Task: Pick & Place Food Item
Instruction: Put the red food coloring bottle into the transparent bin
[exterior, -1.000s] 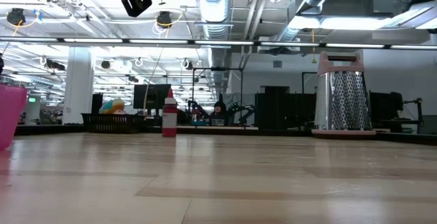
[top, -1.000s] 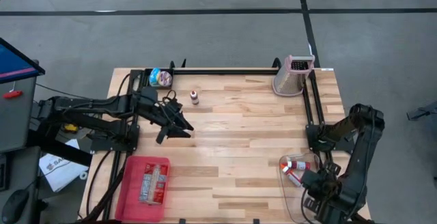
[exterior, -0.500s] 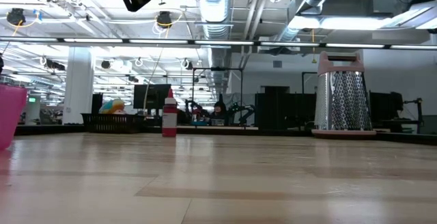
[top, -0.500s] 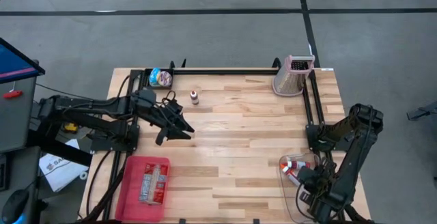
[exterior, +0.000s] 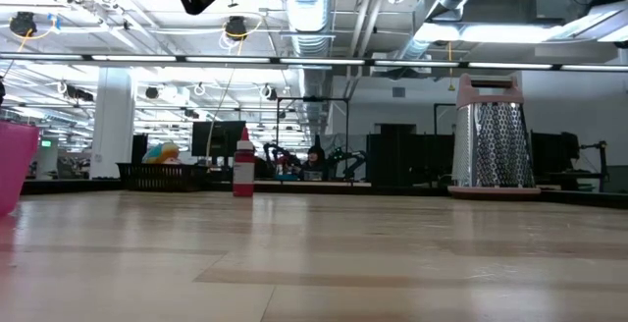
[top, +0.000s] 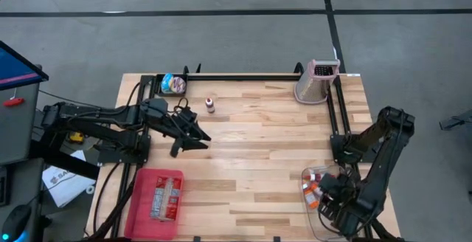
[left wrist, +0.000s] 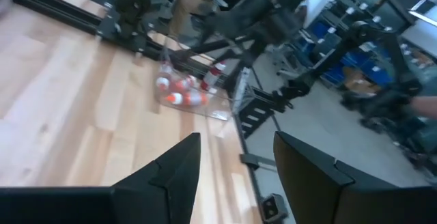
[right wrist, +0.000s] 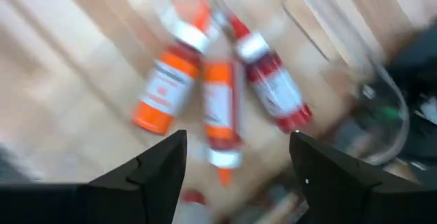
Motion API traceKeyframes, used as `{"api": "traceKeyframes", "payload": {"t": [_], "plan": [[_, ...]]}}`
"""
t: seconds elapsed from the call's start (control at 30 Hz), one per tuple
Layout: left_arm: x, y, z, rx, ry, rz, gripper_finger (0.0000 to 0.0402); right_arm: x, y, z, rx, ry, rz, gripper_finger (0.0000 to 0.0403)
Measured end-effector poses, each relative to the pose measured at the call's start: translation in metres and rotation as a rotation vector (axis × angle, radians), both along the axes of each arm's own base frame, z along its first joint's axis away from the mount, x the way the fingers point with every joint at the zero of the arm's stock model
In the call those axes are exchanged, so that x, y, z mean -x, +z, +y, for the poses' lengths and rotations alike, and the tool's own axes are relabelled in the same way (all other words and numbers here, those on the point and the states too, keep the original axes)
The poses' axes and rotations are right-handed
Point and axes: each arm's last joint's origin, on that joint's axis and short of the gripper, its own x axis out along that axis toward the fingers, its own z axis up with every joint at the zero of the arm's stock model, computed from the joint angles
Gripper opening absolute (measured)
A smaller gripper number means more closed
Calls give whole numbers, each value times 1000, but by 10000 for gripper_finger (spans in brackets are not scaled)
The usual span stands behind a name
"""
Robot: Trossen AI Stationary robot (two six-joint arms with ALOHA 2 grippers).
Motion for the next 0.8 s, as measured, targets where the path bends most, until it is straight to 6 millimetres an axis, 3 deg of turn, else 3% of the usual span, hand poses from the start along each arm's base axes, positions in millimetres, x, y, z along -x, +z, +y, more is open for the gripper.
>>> {"api": "traceKeyframes", "payload": {"t": [0.2, 0.4, 0.63, 0.8], "plan": [[0, -5, 10, -72, 134, 45, 182, -20, 48, -8, -57, -50, -296, 249], [9, -37, 31, -199, 272, 375, 188, -51, 87, -33, 36, -171, -646, 249], [-5, -65, 61, -393, 340, 545, 221, -88, 103, -64, 183, -209, -762, 249], [-22, -87, 101, -333, 418, 563, 222, -102, 102, -84, 226, -270, -744, 249]]}}
